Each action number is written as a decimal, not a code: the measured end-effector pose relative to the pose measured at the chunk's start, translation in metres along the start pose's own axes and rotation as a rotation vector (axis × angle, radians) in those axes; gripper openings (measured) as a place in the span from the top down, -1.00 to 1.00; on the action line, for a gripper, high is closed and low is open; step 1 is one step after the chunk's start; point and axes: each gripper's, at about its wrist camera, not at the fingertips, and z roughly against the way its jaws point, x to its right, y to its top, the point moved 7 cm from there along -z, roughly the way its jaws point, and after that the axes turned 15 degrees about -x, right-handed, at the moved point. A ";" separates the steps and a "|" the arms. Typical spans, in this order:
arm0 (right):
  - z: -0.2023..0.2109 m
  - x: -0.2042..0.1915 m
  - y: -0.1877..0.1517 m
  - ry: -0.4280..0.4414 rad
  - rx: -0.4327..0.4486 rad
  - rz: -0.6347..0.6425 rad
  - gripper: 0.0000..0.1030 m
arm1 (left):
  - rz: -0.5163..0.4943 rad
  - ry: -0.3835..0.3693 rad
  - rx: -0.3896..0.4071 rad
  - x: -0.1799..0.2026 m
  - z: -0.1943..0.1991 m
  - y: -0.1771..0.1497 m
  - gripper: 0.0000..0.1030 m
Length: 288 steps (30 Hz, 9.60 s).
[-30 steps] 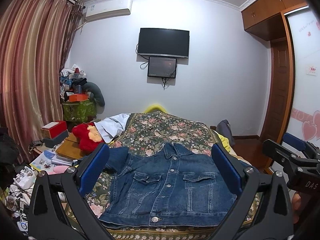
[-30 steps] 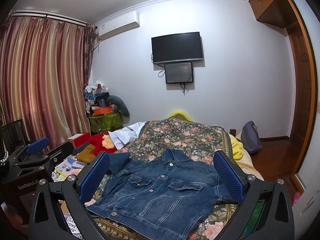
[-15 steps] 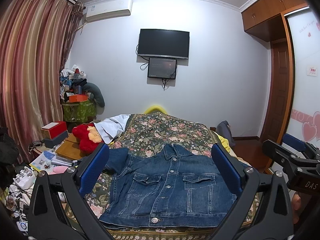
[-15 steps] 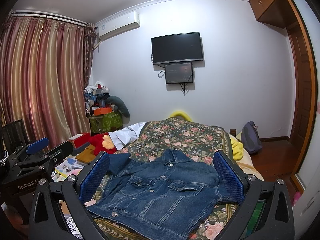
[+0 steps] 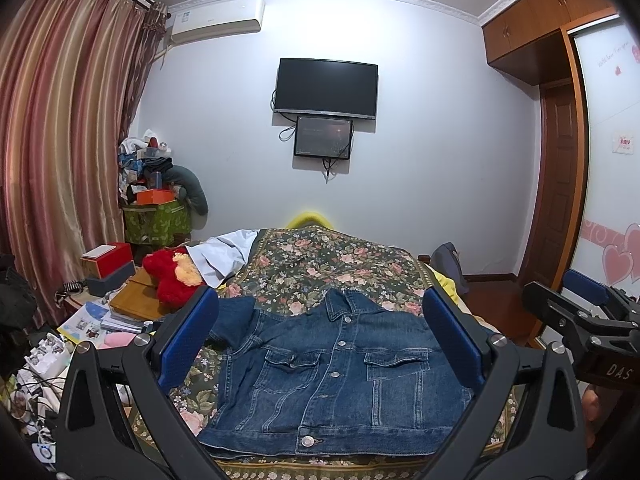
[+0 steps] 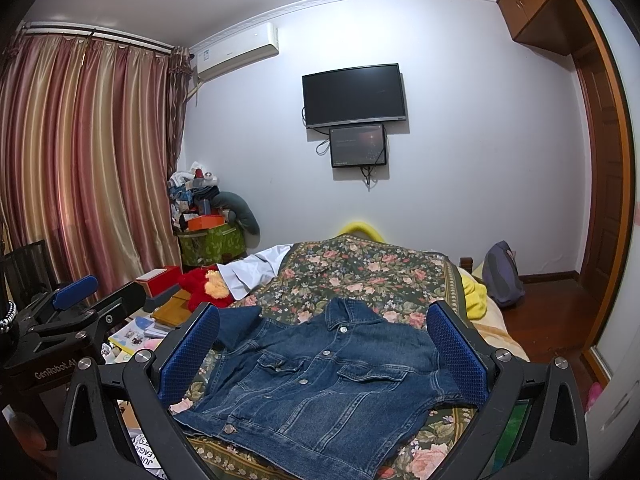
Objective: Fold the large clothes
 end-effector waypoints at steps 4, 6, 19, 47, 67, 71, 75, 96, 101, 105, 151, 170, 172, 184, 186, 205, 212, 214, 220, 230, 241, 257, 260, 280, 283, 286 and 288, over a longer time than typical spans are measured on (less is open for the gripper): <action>0.001 0.000 0.000 -0.001 -0.003 -0.001 -1.00 | -0.006 0.000 0.003 0.001 0.000 0.001 -0.99; 0.001 -0.001 0.000 -0.002 -0.007 -0.002 -1.00 | -0.008 0.000 0.000 0.002 -0.001 0.001 -0.99; -0.037 0.000 0.004 -0.013 -0.071 -0.003 -1.00 | 0.023 0.013 -0.051 -0.018 -0.044 0.007 -0.99; -0.361 0.018 0.029 0.001 -0.515 0.163 -1.00 | 0.475 0.076 -0.732 -0.273 -0.343 -0.075 -0.99; -0.484 0.025 -0.070 0.105 -0.949 0.141 -1.00 | 0.409 0.291 -0.724 -0.323 -0.436 -0.039 0.71; -0.480 0.038 -0.068 0.096 -0.947 0.141 -1.00 | 0.312 0.284 -0.628 -0.293 -0.423 0.002 0.73; -0.470 0.054 -0.059 0.088 -0.932 0.118 -1.00 | 0.166 0.256 -0.538 -0.237 -0.405 0.037 0.78; -0.372 0.142 -0.032 0.048 -0.832 -0.030 -1.00 | 0.034 -0.136 -1.003 -0.045 -0.454 -0.114 0.13; -0.371 0.148 -0.032 0.046 -0.823 -0.041 -1.00 | 0.204 -0.183 -0.905 -0.098 -0.415 -0.086 -0.25; -0.380 0.147 -0.034 0.062 -0.828 -0.068 -1.00 | 0.317 -0.132 -0.815 -0.155 -0.404 -0.062 -0.49; -0.316 0.217 -0.032 0.081 -0.741 -0.259 -1.00 | -0.414 -0.349 -0.790 0.147 -0.415 -0.043 0.61; -0.403 0.177 -0.076 0.201 -0.959 -0.311 -0.70 | -0.244 0.014 -0.711 -0.058 -0.419 -0.008 -0.45; -0.414 0.173 -0.091 0.198 -1.012 -0.309 -0.56 | -0.231 0.070 -0.740 -0.086 -0.426 -0.025 -0.45; -0.422 0.172 -0.070 0.061 -0.919 -0.188 0.64 | -0.109 0.195 -0.902 -0.179 -0.456 -0.116 -0.45; -0.416 0.173 -0.054 0.051 -0.880 -0.169 0.73 | -0.129 0.200 -0.902 -0.177 -0.453 -0.117 -0.45; -0.366 0.217 -0.065 -0.151 -0.885 -0.094 0.73 | -0.278 0.210 -0.866 -0.129 -0.428 -0.101 -0.63; -0.330 0.259 -0.062 -0.274 -0.854 -0.071 0.73 | -0.283 0.091 -0.750 -0.068 -0.412 -0.039 -0.63; -0.334 0.276 -0.086 -0.315 -0.924 -0.077 0.73 | -0.298 0.051 -0.735 -0.044 -0.411 -0.033 -0.63; -0.328 0.288 -0.119 -0.279 -0.949 -0.083 0.72 | -0.394 -0.046 -0.748 0.034 -0.418 -0.041 -0.63; -0.300 0.309 -0.145 -0.443 -0.995 0.024 0.70 | -0.537 -0.169 -0.773 0.144 -0.433 -0.061 -0.63; -0.257 0.366 -0.172 -0.311 -1.034 -0.222 0.69 | -0.547 -0.262 -0.897 0.203 -0.465 -0.100 -0.64; -0.192 0.424 -0.207 -0.061 -0.923 -0.851 -0.42 | -0.570 -0.287 -0.823 0.220 -0.451 -0.094 -0.68; -0.200 0.424 -0.224 -0.035 -0.908 -0.964 -0.42 | -0.515 -0.303 -0.783 0.211 -0.441 -0.074 -0.68; -0.224 0.408 -0.084 -0.079 -0.572 -0.763 0.83 | -0.335 -0.222 -0.654 0.120 -0.407 -0.016 -0.68; -0.224 0.378 -0.027 -0.026 -0.495 -0.672 0.83 | -0.290 -0.214 -0.626 0.097 -0.398 -0.003 -0.68; -0.234 0.344 0.017 0.036 -0.451 -0.606 0.83 | -0.258 -0.203 -0.606 0.076 -0.390 0.003 -0.68; -0.248 0.313 0.044 0.086 -0.437 -0.561 0.83 | -0.239 -0.192 -0.594 0.060 -0.385 0.007 -0.68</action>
